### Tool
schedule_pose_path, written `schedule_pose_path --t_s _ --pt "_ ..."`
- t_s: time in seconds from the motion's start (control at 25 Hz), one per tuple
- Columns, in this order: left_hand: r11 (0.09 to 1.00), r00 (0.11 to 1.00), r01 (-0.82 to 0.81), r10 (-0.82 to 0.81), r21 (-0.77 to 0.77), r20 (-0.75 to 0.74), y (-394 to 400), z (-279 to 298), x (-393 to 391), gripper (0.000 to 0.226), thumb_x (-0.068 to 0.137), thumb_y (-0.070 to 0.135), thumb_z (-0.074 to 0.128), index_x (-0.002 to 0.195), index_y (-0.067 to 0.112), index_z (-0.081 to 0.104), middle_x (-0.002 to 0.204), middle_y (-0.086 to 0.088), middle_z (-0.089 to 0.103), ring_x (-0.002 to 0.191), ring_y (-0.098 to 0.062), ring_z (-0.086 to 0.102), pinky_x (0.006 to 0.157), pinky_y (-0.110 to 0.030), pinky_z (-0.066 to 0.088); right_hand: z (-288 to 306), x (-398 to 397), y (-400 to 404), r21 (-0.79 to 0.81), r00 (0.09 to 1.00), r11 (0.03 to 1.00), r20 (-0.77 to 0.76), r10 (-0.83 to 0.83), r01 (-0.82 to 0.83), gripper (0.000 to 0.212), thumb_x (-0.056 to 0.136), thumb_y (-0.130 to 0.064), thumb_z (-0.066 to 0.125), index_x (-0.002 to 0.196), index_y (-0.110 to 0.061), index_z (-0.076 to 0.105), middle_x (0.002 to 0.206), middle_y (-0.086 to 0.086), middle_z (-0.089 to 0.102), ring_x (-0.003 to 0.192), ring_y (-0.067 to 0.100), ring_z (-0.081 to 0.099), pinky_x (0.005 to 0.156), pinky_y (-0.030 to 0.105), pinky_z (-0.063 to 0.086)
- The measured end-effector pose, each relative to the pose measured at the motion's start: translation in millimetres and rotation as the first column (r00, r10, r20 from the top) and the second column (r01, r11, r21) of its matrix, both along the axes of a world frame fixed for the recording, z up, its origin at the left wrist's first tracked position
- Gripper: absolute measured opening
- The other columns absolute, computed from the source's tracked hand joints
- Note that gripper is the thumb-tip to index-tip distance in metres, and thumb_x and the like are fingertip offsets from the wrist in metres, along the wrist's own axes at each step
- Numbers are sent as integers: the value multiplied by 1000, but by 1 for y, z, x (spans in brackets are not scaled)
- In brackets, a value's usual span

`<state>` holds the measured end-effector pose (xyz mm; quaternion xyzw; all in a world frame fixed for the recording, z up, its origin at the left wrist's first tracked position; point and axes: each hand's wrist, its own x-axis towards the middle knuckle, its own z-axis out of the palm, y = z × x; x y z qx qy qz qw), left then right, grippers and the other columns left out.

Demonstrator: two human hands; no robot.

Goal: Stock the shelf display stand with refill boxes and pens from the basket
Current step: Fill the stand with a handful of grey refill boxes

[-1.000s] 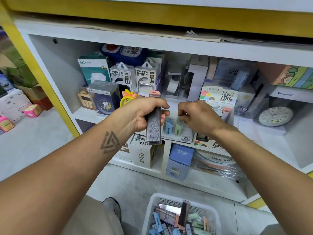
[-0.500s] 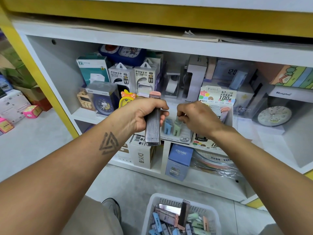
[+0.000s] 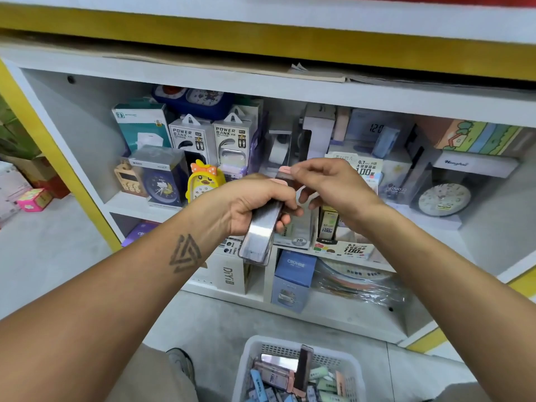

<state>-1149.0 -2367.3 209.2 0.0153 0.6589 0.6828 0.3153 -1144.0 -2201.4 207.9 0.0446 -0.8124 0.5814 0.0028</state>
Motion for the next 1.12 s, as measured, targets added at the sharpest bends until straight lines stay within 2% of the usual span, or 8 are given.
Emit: schedule_pose_path --t_s 0.12,0.24,0.36,0.44,0.6,0.84,0.96,1.12 --pt "996 996 85 -85 -11 -26 18 1 6 22 80 -11 57 78 11 54 69 -16 62 48 -19 54 42 -23 44 5 8 18 -17 998 1000 54 -10 11 21 88 -26 76 89 -5 77 73 3 69 60 12 53 52 24 44" --pt "992 992 123 -122 29 -31 38 3 8 20 81 -12 57 78 7 55 66 -17 61 49 -21 55 43 -25 47 9 11 41 -172 991 983 128 -48 70 22 87 -13 76 90 8 72 69 9 68 52 11 54 47 20 46" --pt "991 993 118 -120 67 21 54 3 7 19 83 -12 55 79 6 52 67 -18 62 50 -22 59 44 -25 51 15 13 64 -315 968 918 143 -206 242 8 88 -4 70 88 4 68 66 14 68 46 12 57 44 19 48" --pt "989 989 135 -138 57 53 64 1 8 17 84 -11 52 83 6 52 69 -18 62 49 -21 57 42 -24 49 20 15 85 -298 931 883 100 -350 364 5 88 -1 67 91 1 64 69 14 68 42 12 55 40 19 43" --pt "996 995 86 -86 -3 47 78 -3 7 15 83 -10 55 81 5 57 67 -17 65 44 -18 52 39 -22 44 24 20 124 -99 910 910 -59 -410 404 16 82 3 72 94 -3 64 65 11 68 43 16 56 40 24 42" --pt "1000 999 1 0 -16 53 85 -6 2 10 84 -4 62 77 4 60 62 -14 64 43 -18 51 40 -21 44 8 20 134 196 961 943 -127 -247 268 8 90 -2 68 97 -7 69 81 8 76 72 14 76 74 22 60" --pt "1000 998 9 -8 -16 58 87 -7 3 10 84 -4 62 78 4 60 63 -14 63 43 -18 51 39 -21 43 -1 15 129 388 958 883 -210 -196 266 16 100 -7 54 101 -15 68 78 3 75 72 12 75 82 34 61" --pt "1000 998 17 -17 -7 62 85 -7 2 10 84 -4 62 79 4 60 63 -14 62 43 -18 51 39 -21 43 -9 10 125 638 910 697 -411 -53 328 17 97 -16 59 105 -18 74 89 0 71 90 26 66 83 42 54"
